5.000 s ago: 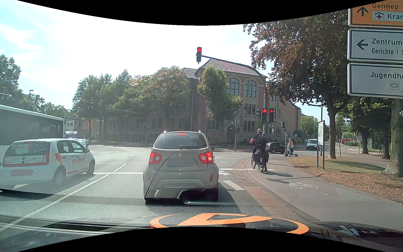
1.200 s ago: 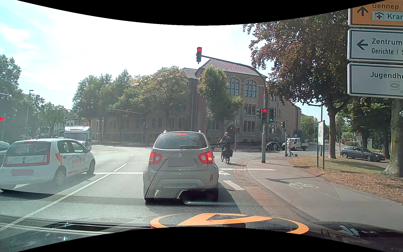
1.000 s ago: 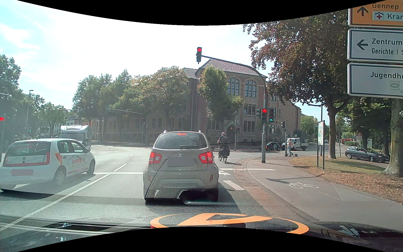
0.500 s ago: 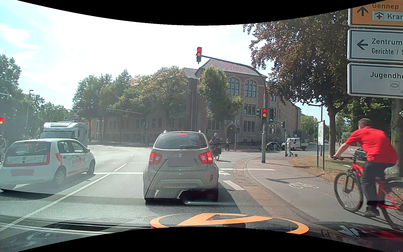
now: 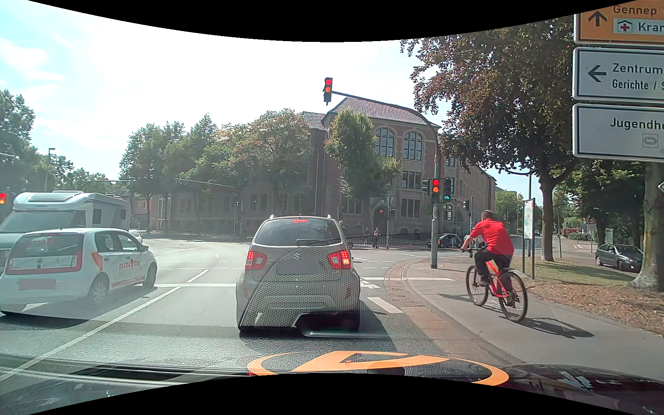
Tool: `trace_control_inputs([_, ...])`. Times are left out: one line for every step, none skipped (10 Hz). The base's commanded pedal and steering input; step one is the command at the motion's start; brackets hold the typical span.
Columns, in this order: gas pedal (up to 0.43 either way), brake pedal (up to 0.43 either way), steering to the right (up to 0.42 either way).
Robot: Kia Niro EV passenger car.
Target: Follow the waypoints while adhering to traffic rules and regulations
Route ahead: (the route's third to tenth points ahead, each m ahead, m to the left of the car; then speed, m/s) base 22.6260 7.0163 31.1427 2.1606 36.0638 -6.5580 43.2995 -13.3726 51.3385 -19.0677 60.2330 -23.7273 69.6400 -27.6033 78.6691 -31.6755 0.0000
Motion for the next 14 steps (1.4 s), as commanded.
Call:
trace_control_inputs([0.000, 0.354, -0.046])
trace_control_inputs([0.000, 0.354, -0.045])
trace_control_inputs([0.000, 0.348, -0.046])
trace_control_inputs([0.000, 0.348, -0.045])
trace_control_inputs([0.000, 0.348, -0.045])
trace_control_inputs([0.000, 0.354, -0.045])
trace_control_inputs([0.000, 0.348, -0.045])
trace_control_inputs([0.000, 0.348, -0.045])
trace_control_inputs([0.000, 0.354, -0.045])
trace_control_inputs([0.000, 0.348, -0.046])
trace_control_inputs([0.000, 0.348, -0.045])
trace_control_inputs([0.000, 0.348, -0.045])
trace_control_inputs([0.000, 0.348, -0.045])
trace_control_inputs([0.000, 0.348, -0.046])
